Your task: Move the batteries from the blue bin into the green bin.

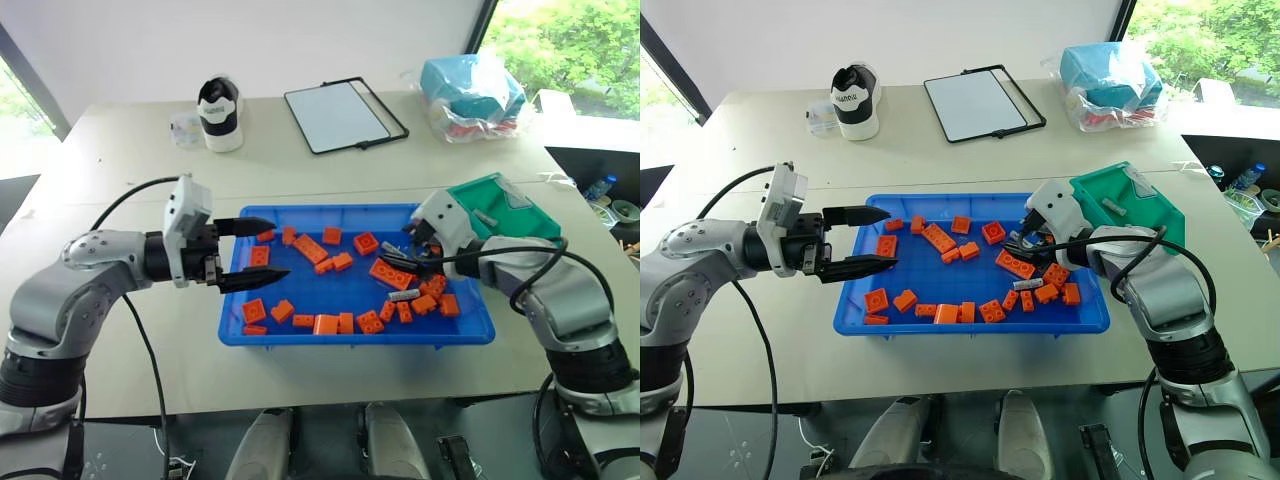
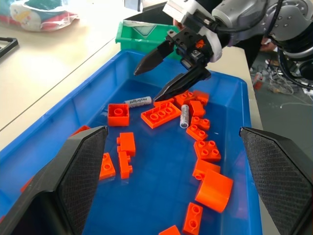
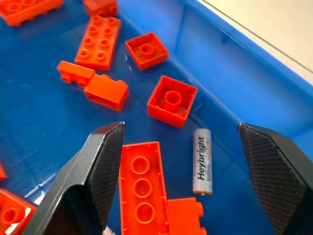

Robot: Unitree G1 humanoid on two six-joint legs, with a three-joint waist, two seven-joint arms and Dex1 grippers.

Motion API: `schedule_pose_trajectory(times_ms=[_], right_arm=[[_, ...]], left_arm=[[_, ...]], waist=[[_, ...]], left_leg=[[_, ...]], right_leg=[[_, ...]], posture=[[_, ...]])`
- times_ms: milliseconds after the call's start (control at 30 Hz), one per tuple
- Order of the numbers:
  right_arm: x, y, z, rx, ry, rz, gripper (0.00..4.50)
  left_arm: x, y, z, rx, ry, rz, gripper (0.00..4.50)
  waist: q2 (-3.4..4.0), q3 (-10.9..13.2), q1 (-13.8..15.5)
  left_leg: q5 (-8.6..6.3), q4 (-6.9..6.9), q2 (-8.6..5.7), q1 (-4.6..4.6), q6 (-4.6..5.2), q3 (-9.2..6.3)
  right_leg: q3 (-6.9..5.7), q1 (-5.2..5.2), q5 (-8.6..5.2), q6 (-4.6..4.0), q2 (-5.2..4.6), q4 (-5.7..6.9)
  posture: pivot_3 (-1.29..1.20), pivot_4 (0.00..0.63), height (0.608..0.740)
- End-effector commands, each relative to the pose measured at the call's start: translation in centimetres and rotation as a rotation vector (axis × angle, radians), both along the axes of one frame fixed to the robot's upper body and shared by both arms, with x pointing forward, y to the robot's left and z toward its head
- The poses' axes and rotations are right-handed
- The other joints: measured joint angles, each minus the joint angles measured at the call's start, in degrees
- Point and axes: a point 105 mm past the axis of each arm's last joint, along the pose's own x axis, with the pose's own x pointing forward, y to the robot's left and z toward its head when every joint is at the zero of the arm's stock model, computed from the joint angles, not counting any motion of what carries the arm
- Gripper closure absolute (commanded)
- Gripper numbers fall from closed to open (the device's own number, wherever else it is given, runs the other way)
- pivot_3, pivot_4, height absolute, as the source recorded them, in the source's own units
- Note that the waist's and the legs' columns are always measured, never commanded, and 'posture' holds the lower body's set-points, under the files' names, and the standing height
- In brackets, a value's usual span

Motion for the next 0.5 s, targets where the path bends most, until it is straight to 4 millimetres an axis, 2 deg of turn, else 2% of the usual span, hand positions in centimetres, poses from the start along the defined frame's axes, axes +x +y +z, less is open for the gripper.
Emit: schedule_pose_trajectory(times_ms=[33, 167, 233, 367, 500], right_arm=[[-2.2, -0.3, 0.2, -0.118, -0.017, 0.175, 0.73], [-1.6, -3.1, -0.6, -0.314, 0.009, 0.254, 0.73], [-1.9, -3.9, -1.0, -0.371, 0.033, 0.317, 0.73], [-1.8, -4.7, -1.7, -0.429, 0.059, 0.379, 0.73], [-1.1, -4.6, -2.0, -0.445, 0.066, 0.399, 0.73]], left_arm=[[-0.5, 0.1, 0.9, -0.002, -0.042, -0.001, 0.0], [-0.3, 0.1, 1.2, -0.004, -0.049, -0.001, 0.0], [-0.3, 0.1, 1.2, -0.006, -0.051, 0.0, 0.0], [-0.4, 0.1, 1.2, -0.008, -0.052, 0.002, 0.0], [-0.5, 0.1, 1.2, -0.01, -0.054, 0.008, 0.0]], waist=[[0.01, 0.0, 0.16], [-0.02, 0.02, -0.16], [-0.02, 0.02, -0.22], [-0.01, 0.02, -0.21], [-0.02, 0.02, -0.08]], left_leg=[[0.0, 0.0, -0.01, -0.01, 0.0, 0.0], [-0.01, 0.06, -0.01, -0.01, 0.02, 0.06], [-0.01, 0.09, 0.01, 0.02, 0.02, 0.1], [-0.02, 0.05, 0.05, 0.02, 0.03, 0.08], [-0.02, 0.06, 0.04, 0.02, 0.03, 0.08]], right_leg=[[-0.01, 0.0, 0.0, 0.0, 0.0, 0.0], [-0.03, 0.07, -0.01, 0.02, -0.01, -0.08], [-0.01, 0.07, -0.01, 0.02, 0.0, -0.07], [-0.02, 0.05, -0.01, 0.02, 0.04, -0.06], [-0.01, 0.05, -0.01, 0.02, 0.02, -0.06]], posture=[[0.0, 0.15, 0.731], [0.0, 0.15, 0.731], [0.0, 0.15, 0.731], [0.0, 0.15, 0.731], [0.0, 0.15, 0.731]])
